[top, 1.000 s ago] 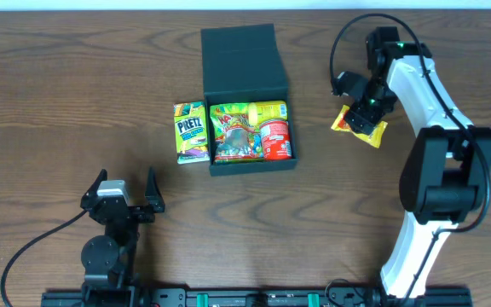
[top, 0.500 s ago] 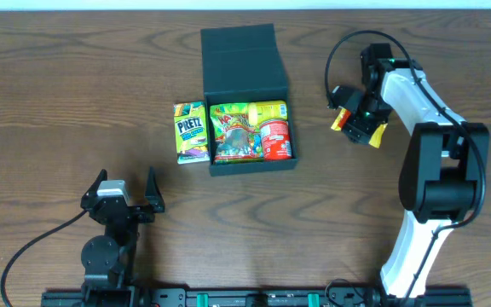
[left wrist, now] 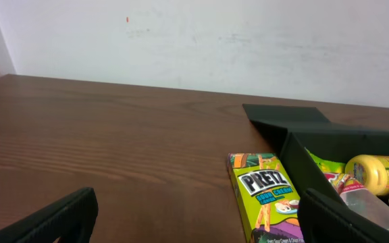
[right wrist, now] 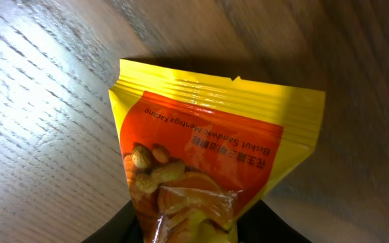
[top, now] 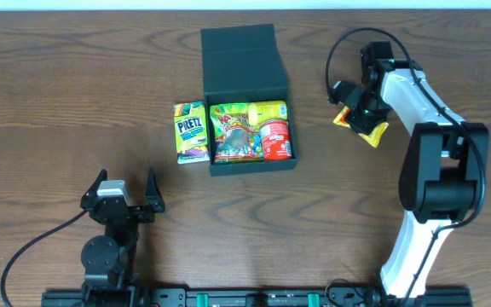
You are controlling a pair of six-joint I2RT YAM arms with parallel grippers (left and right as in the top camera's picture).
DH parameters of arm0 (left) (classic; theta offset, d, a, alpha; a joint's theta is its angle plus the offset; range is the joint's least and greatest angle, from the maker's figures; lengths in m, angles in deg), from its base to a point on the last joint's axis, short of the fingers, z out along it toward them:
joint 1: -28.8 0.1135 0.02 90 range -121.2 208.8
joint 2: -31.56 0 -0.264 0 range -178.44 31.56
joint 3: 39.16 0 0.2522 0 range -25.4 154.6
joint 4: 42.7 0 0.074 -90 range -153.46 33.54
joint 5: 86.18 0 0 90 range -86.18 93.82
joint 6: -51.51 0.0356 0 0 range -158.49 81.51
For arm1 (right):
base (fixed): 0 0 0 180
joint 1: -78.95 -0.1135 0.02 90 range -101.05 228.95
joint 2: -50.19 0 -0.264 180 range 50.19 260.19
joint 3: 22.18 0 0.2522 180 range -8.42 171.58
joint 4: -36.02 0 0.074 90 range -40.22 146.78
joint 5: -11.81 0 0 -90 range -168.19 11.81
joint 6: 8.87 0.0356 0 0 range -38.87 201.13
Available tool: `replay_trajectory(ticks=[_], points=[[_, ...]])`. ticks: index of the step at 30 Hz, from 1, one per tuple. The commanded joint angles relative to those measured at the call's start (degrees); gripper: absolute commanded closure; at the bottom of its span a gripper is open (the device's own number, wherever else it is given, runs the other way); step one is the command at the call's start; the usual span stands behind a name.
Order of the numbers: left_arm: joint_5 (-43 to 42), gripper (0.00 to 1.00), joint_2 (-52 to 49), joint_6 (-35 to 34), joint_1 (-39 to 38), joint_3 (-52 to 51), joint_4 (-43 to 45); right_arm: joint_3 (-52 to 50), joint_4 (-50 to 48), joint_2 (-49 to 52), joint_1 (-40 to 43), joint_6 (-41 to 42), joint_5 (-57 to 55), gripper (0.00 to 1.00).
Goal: Pack container
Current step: 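Move the right gripper back right and grasp the yellow biscuit packet, then carry the yellow packet left and lower it into the box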
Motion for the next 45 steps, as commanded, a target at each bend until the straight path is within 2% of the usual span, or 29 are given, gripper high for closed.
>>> replay_trajectory(ticks=[1,13,22,28,36,45], points=[[0.4,0.05,0.3,0.2,0.2,-0.9,-3.0,-0.3,0.0,0.4,-1.5,1.3,1.6,0.65],[0.4,0.05,0.3,0.2,0.2,-0.9,-3.0,-0.2,-0.5,-2.5,-4.8,6.3,4.4,0.69],[0.4,0.05,0.3,0.2,0.2,-0.9,-3.1,-0.2,-1.6,-9.4,-5.1,18.4,6.3,0.7],[0.4,0.05,0.3,0.2,0.2,-0.9,-3.0,-0.2,-3.0,-14.6,-7.2,23.7,10.9,0.7],[0.4,0.05,0.3,0.2,0.2,-0.8,-3.0,-0.2,-5.1,-20.8,-13.9,36.0,10.9,0.72],[0.4,0.05,0.3,0.2,0.2,-0.9,-3.0,-0.2,-5.7,-23.3,-26.6,47.4,8.1,0.71]])
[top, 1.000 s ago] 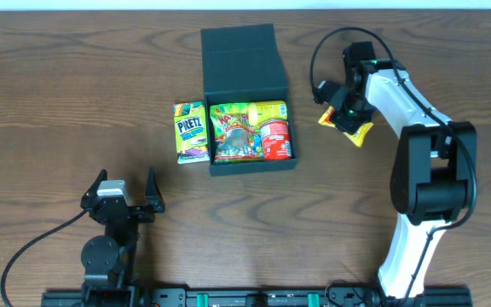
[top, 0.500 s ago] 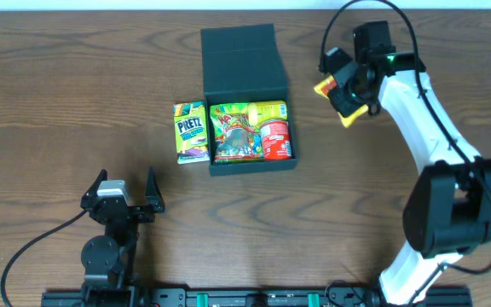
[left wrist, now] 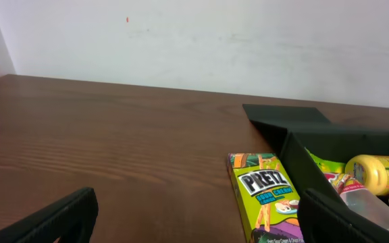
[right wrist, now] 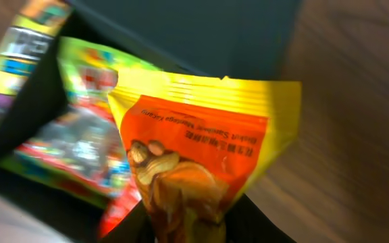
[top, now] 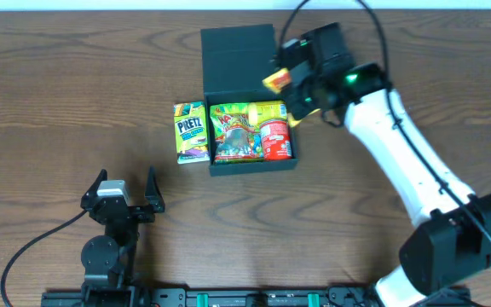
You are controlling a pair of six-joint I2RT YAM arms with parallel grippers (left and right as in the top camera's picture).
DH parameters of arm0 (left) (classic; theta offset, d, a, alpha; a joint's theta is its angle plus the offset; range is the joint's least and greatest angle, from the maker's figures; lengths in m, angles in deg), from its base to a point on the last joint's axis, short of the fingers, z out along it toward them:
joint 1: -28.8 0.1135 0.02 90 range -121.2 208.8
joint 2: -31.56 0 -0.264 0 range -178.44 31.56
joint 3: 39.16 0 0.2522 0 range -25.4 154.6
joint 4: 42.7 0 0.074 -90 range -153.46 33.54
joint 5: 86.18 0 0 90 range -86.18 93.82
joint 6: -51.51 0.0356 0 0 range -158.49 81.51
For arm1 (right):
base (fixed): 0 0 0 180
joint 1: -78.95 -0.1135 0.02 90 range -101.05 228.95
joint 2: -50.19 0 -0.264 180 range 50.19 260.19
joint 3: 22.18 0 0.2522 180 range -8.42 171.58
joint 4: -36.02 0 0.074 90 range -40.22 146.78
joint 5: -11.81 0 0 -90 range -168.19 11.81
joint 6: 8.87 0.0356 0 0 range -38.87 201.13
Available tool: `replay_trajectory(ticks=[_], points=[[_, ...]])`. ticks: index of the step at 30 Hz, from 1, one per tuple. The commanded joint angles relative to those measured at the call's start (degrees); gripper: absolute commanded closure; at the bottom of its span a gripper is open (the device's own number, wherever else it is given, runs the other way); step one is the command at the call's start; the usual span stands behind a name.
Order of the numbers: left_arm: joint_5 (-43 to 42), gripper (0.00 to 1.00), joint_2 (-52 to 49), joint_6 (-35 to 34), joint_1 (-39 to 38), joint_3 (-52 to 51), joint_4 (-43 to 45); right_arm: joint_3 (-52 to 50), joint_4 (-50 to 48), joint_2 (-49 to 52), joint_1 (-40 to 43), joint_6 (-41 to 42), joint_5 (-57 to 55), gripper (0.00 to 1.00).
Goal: Pack container
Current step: 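Carry the yellow packet left and lower it into the box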
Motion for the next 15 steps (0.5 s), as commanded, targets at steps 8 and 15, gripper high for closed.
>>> replay_trajectory(ticks=[8,15], points=[[0.4,0.05,0.3,0.2,0.2,-0.9,-3.0,-0.2,0.0,-1.5,-10.6,25.0,-8.9,0.7],[0.4,0.05,0.3,0.2,0.2,-0.9,-3.0,-0.2,0.5,-0.9,-12.6,31.8,-15.6,0.71]])
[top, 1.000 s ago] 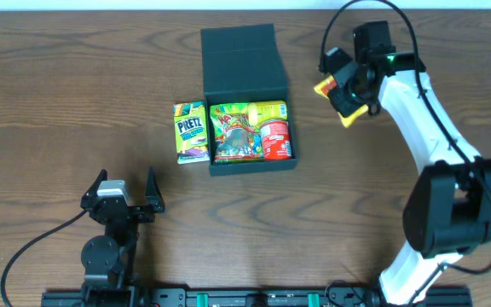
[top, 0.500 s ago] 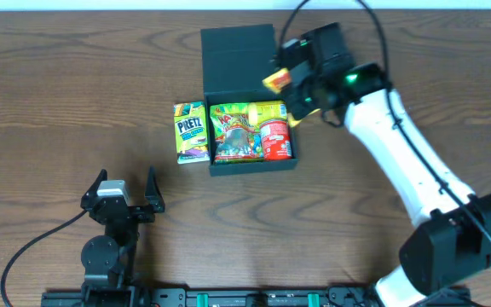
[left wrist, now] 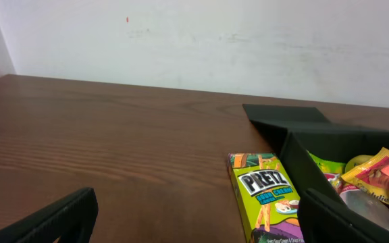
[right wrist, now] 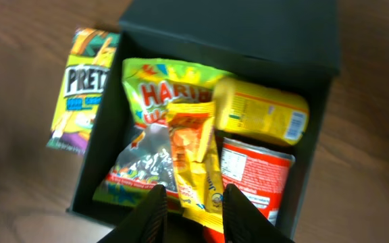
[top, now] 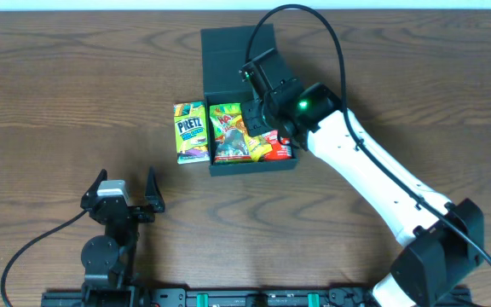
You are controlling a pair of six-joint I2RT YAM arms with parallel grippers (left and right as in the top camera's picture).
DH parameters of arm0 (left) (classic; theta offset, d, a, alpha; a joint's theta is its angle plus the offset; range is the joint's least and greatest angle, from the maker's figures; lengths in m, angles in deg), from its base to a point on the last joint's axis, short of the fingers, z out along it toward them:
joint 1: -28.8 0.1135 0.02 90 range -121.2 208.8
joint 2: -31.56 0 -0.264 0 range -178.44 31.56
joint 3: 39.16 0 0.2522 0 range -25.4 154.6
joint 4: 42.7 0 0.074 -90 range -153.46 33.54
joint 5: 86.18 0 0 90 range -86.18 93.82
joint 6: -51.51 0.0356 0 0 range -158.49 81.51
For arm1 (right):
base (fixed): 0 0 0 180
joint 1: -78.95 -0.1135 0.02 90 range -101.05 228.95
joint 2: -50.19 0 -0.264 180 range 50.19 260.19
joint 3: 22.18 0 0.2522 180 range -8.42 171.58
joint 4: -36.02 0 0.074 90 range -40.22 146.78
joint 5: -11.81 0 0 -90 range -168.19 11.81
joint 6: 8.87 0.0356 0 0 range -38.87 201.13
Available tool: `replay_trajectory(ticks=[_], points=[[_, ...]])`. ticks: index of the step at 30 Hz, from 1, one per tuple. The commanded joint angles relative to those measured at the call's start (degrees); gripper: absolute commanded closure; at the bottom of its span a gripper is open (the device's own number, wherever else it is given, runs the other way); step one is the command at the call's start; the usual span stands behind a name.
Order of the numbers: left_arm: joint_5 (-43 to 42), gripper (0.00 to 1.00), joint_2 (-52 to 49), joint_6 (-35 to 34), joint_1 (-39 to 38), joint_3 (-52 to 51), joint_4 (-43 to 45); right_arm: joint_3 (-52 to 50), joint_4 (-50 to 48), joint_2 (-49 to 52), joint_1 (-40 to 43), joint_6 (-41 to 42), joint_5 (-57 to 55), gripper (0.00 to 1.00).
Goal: Pack container
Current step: 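Carry the yellow packet left and lower it into the box, then release the packet and push it down into the box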
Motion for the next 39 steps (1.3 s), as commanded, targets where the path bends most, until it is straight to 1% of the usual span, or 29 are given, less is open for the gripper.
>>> replay_trajectory(ticks=[1,2,4,6,9,12,16,19,27,31,34,39], points=[[0.4,0.05,0.3,0.2,0.2,-0.9,-3.0,-0.2,0.1,-0.8,-1.2,5.3,-6.9,0.69],[0.4,0.05,0.4,0.2,0.2,-0.9,-3.0,-0.2,0.2,-0.8,-1.4,5.2,-8.2,0.67],[0.4,0.05,0.3,0.2,0.2,-0.9,-3.0,-0.2,1.3,-0.4,-1.5,5.0,-9.6,0.67],[0.4,0.05,0.3,0.2,0.2,-0.8,-3.0,-0.2,3.0,0.5,-1.6,2.1,-9.5,0.67],[0.4,0.04,0.3,0.2,0.2,-0.8,-3.0,-0.2,5.2,2.6,-2.6,-4.7,-9.4,0.68],[0.4,0.05,0.3,0.2,0.2,-0.9,-3.0,-0.2,5.3,4.9,-4.2,-7.6,-9.4,0.69],[0.4,0.05,0.3,0.2,0.2,-0.9,-3.0,-0.2,5.2,8.0,-6.0,-7.6,-9.3,0.69],[0.4,0.04,0.3,0.2,0.2,-0.8,-3.0,-0.2,4.9,10.1,-6.6,-7.6,-9.4,0.74],[0.4,0.05,0.3,0.2,0.2,-0.9,-3.0,-0.2,3.5,13.8,-7.1,-7.6,-9.4,0.78],[0.4,0.04,0.3,0.2,0.2,-0.9,-3.0,-0.2,1.1,14.0,-7.1,-7.6,-9.3,0.76],[0.4,0.05,0.3,0.2,0.2,-0.9,-3.0,-0.2,0.0,14.0,-7.1,-7.6,-9.3,0.72],[0.4,0.05,0.3,0.2,0.2,-0.9,-3.0,-0.2,-0.3,14.7,-7.1,-7.6,-9.3,0.69]])
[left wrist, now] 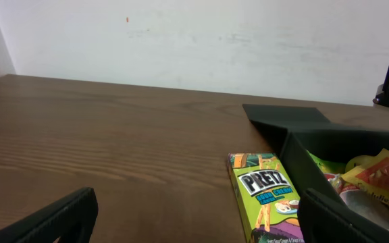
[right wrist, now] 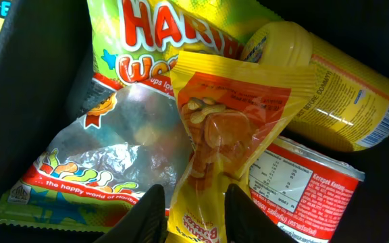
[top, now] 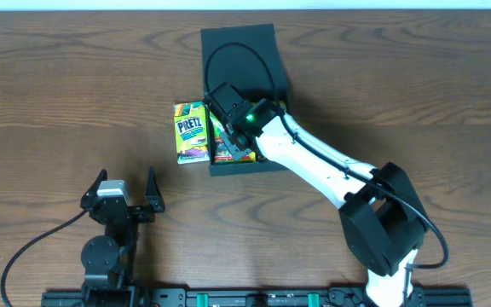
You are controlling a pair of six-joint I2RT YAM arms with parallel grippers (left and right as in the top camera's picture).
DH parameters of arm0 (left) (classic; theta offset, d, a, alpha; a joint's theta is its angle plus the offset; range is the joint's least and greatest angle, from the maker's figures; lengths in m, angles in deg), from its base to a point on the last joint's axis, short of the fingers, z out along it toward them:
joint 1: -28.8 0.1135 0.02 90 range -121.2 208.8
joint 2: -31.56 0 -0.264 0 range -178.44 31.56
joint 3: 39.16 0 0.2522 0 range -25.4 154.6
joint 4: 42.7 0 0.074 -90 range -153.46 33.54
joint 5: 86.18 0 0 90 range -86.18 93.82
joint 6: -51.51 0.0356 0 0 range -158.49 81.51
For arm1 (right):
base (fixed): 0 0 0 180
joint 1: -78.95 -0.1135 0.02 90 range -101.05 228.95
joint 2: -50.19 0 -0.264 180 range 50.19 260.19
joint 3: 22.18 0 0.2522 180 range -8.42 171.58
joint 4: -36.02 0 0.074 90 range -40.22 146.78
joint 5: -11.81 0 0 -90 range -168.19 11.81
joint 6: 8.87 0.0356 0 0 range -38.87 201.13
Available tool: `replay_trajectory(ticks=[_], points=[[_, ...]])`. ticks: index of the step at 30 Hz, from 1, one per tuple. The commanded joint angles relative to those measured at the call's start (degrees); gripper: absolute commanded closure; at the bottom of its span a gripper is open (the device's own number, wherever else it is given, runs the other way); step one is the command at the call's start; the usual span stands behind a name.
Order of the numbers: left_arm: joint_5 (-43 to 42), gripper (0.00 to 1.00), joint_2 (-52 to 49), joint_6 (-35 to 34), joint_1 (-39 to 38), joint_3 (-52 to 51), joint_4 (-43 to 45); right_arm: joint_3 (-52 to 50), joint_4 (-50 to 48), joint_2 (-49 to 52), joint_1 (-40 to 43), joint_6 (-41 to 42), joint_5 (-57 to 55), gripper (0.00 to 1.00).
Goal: Pack container
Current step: 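Release the packet and push it down into the box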
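The black box (top: 254, 166) stands open with its lid (top: 239, 47) folded back. Inside lie a Haribo gummy bag (right wrist: 113, 155), a yellow tube (right wrist: 336, 94) and a red can (right wrist: 302, 182). My right gripper (right wrist: 196, 197) is down in the box, shut on the lower end of a yellow-orange peanut biscuit packet (right wrist: 228, 121). The packet leans over the Haribo bag and the can and also shows at the box's near side (left wrist: 377, 172). A green Pretz box (top: 191, 132) lies on the table against the box's left wall. My left gripper (left wrist: 194, 212) is open and holds nothing.
The right arm (top: 314, 162) stretches diagonally from the lower right across the box. The left arm (top: 113, 205) rests near the front edge of the brown wooden table (top: 58, 85). A white wall (left wrist: 181, 40) stands behind the table.
My right gripper has moved left and lower into the box. The packet now sits close over the Haribo bag and can. The left arm and Pretz box have not moved.
My right gripper first held the peanut packet over the table right of the box. Then it held the packet above the box's back right corner. After that the packet hung over the box's contents, and now it is down among them.
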Motion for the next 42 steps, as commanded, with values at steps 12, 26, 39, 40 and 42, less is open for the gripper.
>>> replay_trajectory(ticks=[12,26,39,40,42], points=[[0.4,0.05,0.3,0.2,0.2,-0.9,-3.0,-0.2,-1.3,2.7,-0.5,-0.1,-0.8,0.96],[0.4,0.05,0.3,0.2,0.2,-0.9,-3.0,-0.1,-1.4,0.3,-0.5,21.2,-0.8,0.99],[0.4,0.05,0.3,0.2,0.2,-0.9,-3.0,-0.1,-0.3,-3.4,0.1,27.1,1.3,0.98],[0.4,0.05,0.3,0.2,0.2,-0.9,-3.0,-0.1,0.1,-3.7,0.2,27.1,1.1,0.98],[0.4,0.05,0.3,0.2,0.2,-0.9,-3.0,-0.1,1.1,-3.9,0.2,27.1,1.0,0.99]])
